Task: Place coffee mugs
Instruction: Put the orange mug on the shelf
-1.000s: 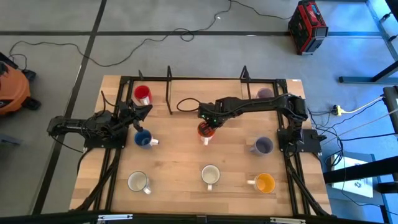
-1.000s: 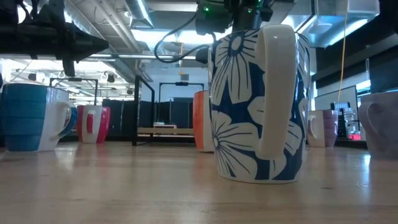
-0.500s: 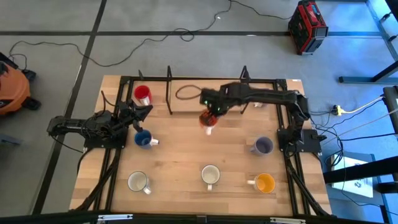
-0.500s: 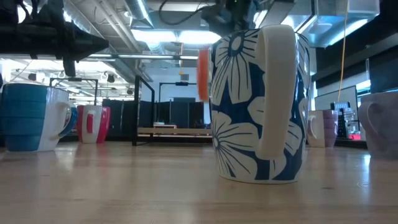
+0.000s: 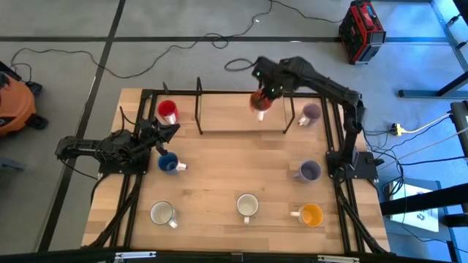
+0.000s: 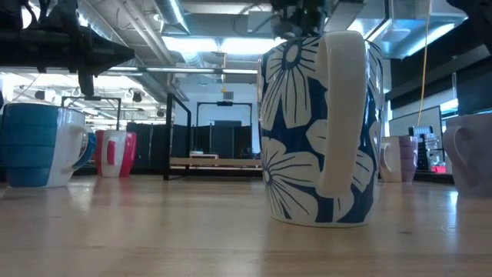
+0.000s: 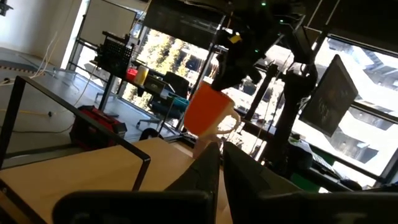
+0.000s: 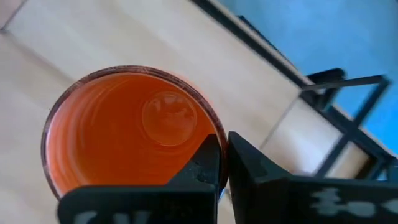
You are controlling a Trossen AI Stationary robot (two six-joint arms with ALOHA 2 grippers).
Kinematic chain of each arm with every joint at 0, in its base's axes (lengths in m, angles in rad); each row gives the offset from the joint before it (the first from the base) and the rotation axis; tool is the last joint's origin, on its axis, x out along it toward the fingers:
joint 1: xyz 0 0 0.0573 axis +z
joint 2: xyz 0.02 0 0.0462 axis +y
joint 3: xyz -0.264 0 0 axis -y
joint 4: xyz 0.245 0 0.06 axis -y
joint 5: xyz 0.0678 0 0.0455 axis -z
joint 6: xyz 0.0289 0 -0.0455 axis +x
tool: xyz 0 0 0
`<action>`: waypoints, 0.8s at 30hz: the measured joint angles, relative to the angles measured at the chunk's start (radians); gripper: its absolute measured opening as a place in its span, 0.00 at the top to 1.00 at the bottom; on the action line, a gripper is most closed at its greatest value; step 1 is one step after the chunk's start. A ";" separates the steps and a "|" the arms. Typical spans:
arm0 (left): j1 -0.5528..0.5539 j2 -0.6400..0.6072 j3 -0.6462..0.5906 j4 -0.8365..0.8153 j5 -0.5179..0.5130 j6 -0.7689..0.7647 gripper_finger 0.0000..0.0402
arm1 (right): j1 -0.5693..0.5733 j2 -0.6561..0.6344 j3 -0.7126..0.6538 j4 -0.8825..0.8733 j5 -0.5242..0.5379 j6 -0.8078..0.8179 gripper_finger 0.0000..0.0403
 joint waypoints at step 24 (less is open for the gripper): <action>0.000 0.000 0.000 -0.003 -0.002 -0.027 0.96 | -0.317 0.011 -0.194 0.214 -0.088 -0.241 1.00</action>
